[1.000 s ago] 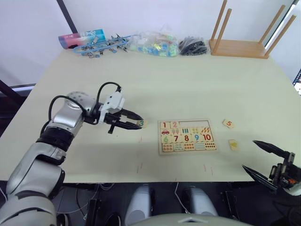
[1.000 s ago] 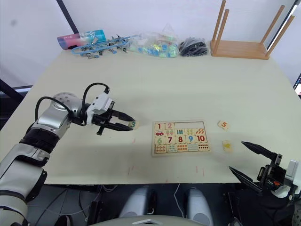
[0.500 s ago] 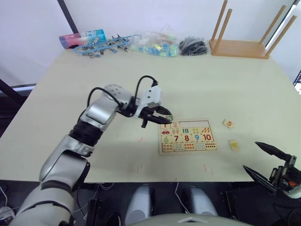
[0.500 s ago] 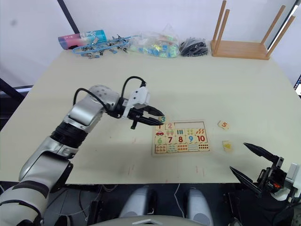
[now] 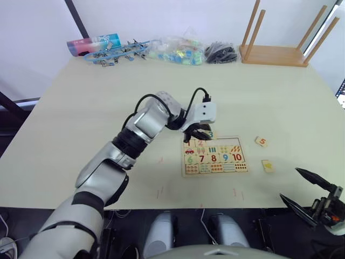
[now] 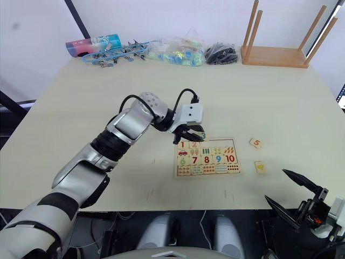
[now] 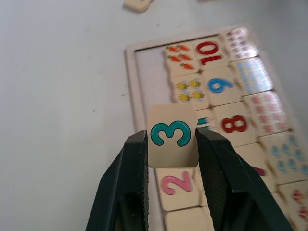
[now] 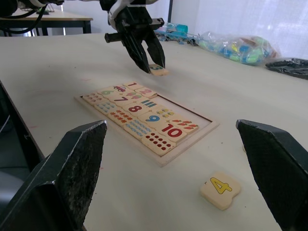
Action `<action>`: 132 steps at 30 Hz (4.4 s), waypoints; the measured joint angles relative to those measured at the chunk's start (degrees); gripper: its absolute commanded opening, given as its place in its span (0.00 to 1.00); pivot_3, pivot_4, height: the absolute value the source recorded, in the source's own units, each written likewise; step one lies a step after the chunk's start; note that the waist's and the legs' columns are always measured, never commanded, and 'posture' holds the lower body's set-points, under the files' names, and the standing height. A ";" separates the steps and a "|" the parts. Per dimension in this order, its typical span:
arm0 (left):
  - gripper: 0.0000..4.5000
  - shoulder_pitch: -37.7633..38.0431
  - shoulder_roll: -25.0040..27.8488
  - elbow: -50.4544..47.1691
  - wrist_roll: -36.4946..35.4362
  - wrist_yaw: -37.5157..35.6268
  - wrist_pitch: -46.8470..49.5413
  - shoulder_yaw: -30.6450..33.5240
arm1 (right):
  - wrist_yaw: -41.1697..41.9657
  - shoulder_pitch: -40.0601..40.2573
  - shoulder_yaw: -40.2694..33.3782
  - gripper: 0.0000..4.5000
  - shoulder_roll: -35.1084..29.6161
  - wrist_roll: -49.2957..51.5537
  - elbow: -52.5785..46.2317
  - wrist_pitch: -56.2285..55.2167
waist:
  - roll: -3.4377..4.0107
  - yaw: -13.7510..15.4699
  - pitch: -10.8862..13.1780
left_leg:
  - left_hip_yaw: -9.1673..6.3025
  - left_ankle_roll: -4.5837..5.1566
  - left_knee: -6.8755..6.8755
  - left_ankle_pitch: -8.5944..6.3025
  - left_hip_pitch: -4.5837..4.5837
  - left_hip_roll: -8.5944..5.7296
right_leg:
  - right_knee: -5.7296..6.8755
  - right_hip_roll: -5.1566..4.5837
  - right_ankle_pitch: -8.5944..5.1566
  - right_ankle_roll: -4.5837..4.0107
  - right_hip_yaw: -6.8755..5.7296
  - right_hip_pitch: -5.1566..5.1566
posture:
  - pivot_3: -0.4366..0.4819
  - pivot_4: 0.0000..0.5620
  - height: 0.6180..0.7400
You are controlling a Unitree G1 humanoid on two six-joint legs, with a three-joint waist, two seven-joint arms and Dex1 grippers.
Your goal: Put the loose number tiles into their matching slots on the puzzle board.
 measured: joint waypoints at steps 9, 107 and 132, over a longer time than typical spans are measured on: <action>0.22 -1.27 -2.47 -1.70 3.72 -1.75 8.85 -4.04 | 0.56 0.54 0.04 1.00 0.66 0.00 1.36 -2.31 | 0.01 -0.03 0.00 | 0.01 0.00 0.00 0.00 0.00 0.02 | 0.00 0.01 -0.03 -0.04 0.03 -0.01 | 0.48 0.27 0.98; 0.74 -1.87 -6.66 3.39 13.15 -0.18 6.61 -6.55 | -9.02 2.46 0.89 1.00 0.66 -2.31 -6.56 -1.69 | 0.02 0.01 0.01 | 0.00 0.00 0.00 0.00 -0.01 0.00 | 0.01 0.03 -0.03 -0.05 0.09 -0.02 | 0.48 0.27 0.98; 0.99 -5.97 -2.26 -1.82 8.46 -7.49 10.15 -2.61 | -9.34 1.95 1.36 1.00 0.62 -2.77 -6.56 -0.94 | 0.02 0.01 0.00 | 0.01 0.00 0.01 0.00 -0.01 0.01 | 0.01 0.03 -0.04 -0.07 0.10 -0.02 | 0.48 0.27 0.98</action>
